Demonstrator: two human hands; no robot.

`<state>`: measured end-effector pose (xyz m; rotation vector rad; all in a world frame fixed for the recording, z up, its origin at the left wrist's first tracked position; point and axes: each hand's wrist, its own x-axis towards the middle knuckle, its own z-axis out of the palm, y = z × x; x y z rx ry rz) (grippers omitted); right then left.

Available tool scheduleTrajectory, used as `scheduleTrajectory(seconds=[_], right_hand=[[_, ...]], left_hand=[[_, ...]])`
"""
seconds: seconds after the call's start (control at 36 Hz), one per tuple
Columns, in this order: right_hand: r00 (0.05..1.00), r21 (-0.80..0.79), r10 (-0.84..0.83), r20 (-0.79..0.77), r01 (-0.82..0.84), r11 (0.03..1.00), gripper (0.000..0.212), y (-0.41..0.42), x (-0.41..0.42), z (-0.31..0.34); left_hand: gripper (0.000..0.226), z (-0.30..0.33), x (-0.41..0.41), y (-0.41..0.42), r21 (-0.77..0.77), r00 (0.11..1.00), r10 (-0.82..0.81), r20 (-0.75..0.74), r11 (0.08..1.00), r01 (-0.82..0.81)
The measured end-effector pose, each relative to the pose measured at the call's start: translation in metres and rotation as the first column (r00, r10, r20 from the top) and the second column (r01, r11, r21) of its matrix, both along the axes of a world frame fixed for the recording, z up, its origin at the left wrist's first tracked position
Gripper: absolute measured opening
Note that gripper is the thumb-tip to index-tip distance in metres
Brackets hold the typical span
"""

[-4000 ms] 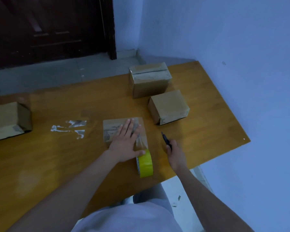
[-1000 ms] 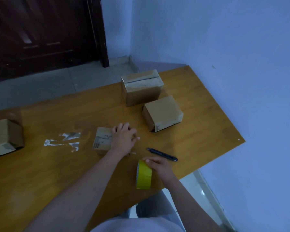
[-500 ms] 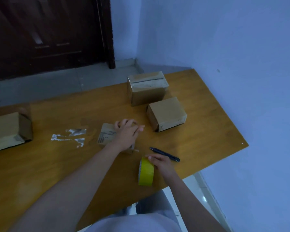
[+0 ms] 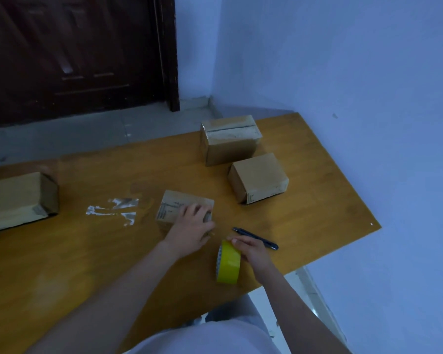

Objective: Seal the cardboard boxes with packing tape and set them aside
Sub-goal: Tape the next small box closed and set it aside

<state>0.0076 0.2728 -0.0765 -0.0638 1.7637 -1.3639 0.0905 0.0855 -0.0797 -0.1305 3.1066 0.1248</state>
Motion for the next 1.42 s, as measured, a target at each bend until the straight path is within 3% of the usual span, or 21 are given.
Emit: scheduleTrajectory(seconds=[0.08, 0.25, 0.36, 0.44, 0.61, 0.86, 0.94, 1.03, 1.11, 1.19, 1.22, 1.31, 1.42], right_hand=[[1.0, 0.002, -0.021, 0.011, 0.021, 1.0, 0.016, 0.001, 0.001, -0.001], [0.998, 0.035, -0.063, 0.014, 0.062, 0.997, 0.014, 0.002, 0.002, -0.006], [0.998, 0.043, -0.064, 0.015, 0.064, 0.997, 0.017, 0.002, 0.003, -0.008], [0.998, 0.047, -0.064, 0.009, 0.063, 0.997, 0.015, 0.002, 0.004, -0.009], [0.999, 0.055, -0.046, -0.01, 0.046, 0.997, 0.017, 0.0, 0.002, -0.011], [0.999, 0.074, 0.016, -0.046, -0.013, 0.997, 0.016, -0.002, -0.001, -0.014], [0.998, 0.081, 0.003, -0.055, 0.001, 0.997, 0.013, -0.005, -0.001, -0.013], [0.999, 0.072, -0.011, -0.045, 0.014, 0.997, 0.014, -0.008, -0.001, -0.011], [0.999, 0.071, -0.001, -0.041, 0.004, 0.997, 0.015, -0.007, -0.002, -0.008], [0.999, 0.085, 0.0, -0.043, 0.004, 0.996, 0.014, -0.008, -0.002, -0.006], [0.999, 0.091, 0.007, -0.047, -0.002, 0.996, 0.013, -0.008, -0.003, -0.004], [0.998, 0.096, 0.022, -0.051, -0.017, 0.995, 0.013, -0.009, -0.005, 0.0], [0.996, 0.046, 0.017, -0.09, -0.013, 0.999, 0.013, -0.014, -0.01, 0.012]], left_hand=[[0.025, -0.006, -0.002, 0.012, 0.021, 0.987, 0.091, -0.131, 0.996, -0.089], [0.019, -0.014, -0.006, 0.023, 0.077, 0.961, 0.213, -0.178, 0.976, -0.203], [0.05, -0.019, -0.011, 0.024, 0.094, 0.959, 0.247, -0.143, 0.967, -0.235], [0.051, -0.02, -0.013, 0.027, 0.096, 0.947, 0.281, -0.153, 0.958, -0.269], [0.02, -0.032, -0.011, 0.026, 0.068, 0.923, 0.225, -0.312, 0.974, -0.215], [0.029, -0.029, 0.032, -0.003, 0.174, 0.935, 0.1, -0.339, 0.984, -0.042], [0.02, -0.021, 0.05, -0.014, 0.228, 0.904, 0.127, -0.409, 0.973, -0.034], [0.023, -0.011, 0.061, -0.014, 0.331, 0.841, 0.269, -0.47, 0.937, -0.115], [0.025, 0.003, 0.053, -0.006, 0.366, 0.825, 0.468, -0.315, 0.863, -0.349], [0.075, 0.017, 0.033, 0.002, 0.273, 0.79, 0.584, 0.187, 0.742, -0.613], [0.088, 0.019, 0.027, 0.004, 0.23, 0.765, 0.584, 0.272, 0.733, -0.641], [0.091, 0.019, 0.016, 0.006, 0.158, 0.763, 0.566, 0.313, 0.761, -0.63], [0.088, 0.02, 0.017, -0.015, 0.093, 0.827, 0.425, 0.366, 0.868, -0.487]])
